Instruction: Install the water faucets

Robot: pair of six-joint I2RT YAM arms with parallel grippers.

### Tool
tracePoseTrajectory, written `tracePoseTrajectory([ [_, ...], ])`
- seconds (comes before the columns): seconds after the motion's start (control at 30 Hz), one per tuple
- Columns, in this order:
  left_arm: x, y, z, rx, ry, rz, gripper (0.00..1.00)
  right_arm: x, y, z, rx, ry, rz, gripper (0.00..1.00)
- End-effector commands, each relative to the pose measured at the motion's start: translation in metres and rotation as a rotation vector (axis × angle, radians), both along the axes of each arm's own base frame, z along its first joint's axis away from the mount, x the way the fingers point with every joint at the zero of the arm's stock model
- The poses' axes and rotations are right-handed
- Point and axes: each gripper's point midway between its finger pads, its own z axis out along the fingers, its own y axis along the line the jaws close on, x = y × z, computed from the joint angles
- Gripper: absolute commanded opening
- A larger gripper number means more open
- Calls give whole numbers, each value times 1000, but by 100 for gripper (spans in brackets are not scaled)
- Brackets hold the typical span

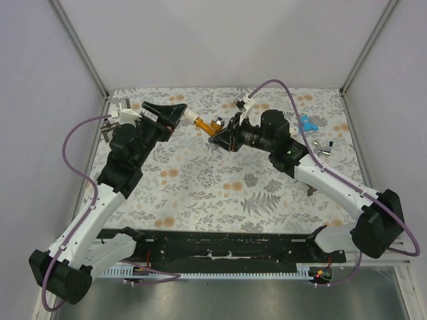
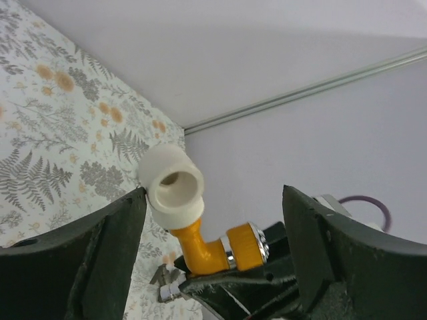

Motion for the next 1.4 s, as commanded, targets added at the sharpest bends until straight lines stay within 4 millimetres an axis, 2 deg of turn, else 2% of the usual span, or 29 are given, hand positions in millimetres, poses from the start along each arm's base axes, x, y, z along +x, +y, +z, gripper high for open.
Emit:
tracePoseTrajectory([
  [0.0,11,1,-8,32,107,26,88,-7,1,46,-68,-271,-31,0],
  [0.17,24,-5,-30,34,208,18,88,-13,9,46,-128,-357,-32,0],
  [0.23,29,-6,-35,7,224,15,84,-13,10,46,-141,-369,-38,0],
  [0.4,33,-16,-18,-104,127,-65,46,-10,11,43,-133,-352,-51,0],
  [0.5,28,-18,-2,-169,33,-110,12,-9,14,43,-83,-276,-53,0],
  [0.53,25,-17,2,-192,9,-114,5,-9,16,44,-60,-245,-46,0],
  [0.57,23,-15,6,-211,-23,-119,2,-9,16,46,-24,-202,-37,0],
  [0.7,10,-6,19,-229,-153,-119,2,4,13,58,197,68,6,0],
  [0.83,-10,4,39,-172,-345,-101,2,29,9,55,379,383,16,0],
  [0.93,-29,10,57,-134,-491,-92,2,36,21,46,445,591,73,3],
  [1.0,-40,13,69,-116,-565,-83,2,39,30,38,469,706,123,12],
  [1.07,-38,16,68,-86,-549,-59,2,44,35,31,489,763,134,30],
  [1.13,-29,22,61,-62,-473,-13,2,51,34,23,485,734,95,50],
  [1.27,-10,39,31,-49,-235,102,2,60,21,25,396,484,-9,75],
  [1.3,-6,44,15,-37,-151,133,2,63,16,26,369,412,-31,97],
  [1.37,-3,55,-1,-55,-38,196,2,64,8,25,293,231,-59,98],
])
